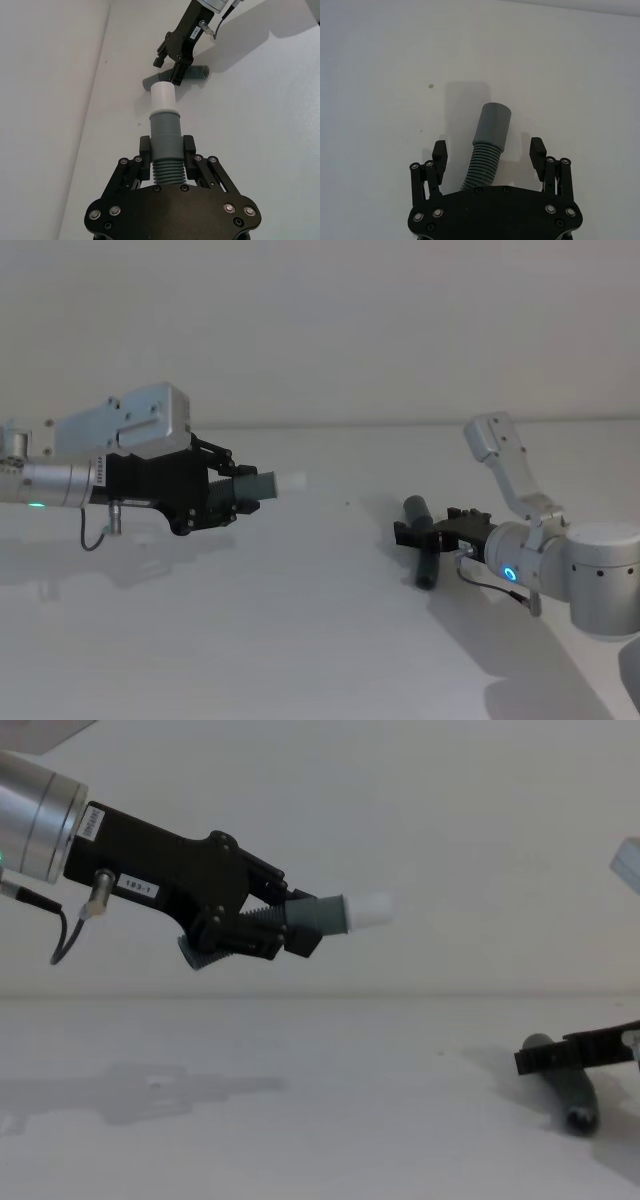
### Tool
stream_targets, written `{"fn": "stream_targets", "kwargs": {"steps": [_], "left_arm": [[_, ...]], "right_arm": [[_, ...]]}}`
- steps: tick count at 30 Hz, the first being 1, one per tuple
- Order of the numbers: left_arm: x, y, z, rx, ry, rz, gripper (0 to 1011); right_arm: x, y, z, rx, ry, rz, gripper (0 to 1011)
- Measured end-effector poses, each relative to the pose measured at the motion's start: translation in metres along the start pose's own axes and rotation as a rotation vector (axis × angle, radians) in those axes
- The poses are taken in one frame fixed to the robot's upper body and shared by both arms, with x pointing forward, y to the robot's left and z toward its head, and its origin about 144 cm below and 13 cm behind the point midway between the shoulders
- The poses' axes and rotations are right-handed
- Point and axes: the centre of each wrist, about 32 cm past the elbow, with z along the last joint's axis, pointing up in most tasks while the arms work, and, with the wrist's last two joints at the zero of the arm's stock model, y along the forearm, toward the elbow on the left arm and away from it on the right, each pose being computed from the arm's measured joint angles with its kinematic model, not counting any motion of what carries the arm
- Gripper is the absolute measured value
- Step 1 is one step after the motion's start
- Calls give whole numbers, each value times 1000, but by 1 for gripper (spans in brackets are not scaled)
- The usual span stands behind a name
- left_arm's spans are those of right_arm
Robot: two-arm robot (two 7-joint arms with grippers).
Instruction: Use both hands to pick up one end of the pipe from the table, align the ends, and insert them.
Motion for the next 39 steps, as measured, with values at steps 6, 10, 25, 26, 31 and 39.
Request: {"fn": "stream_targets", "kwargs": {"steps": [6, 10, 25, 26, 31, 39], "left_arm": [[0, 0, 0, 0, 0, 0, 344], [0, 0, 0, 0, 0, 0, 344], [0, 0, 0, 0, 0, 0, 344], [0, 0, 0, 0, 0, 0, 344], [0, 0, 0, 0, 0, 0, 344], [0, 0, 0, 0, 0, 0, 344]], "right_arm": [[1, 1, -2, 2, 2, 1, 1003], [2, 2, -3, 5, 3, 2, 1003], [3, 3, -5, 8, 4, 2, 690], [3, 3, -5, 9, 4, 2, 651], [3, 3, -5, 9, 5, 3, 522], [3, 3, -5, 10, 5, 3, 286]]}}
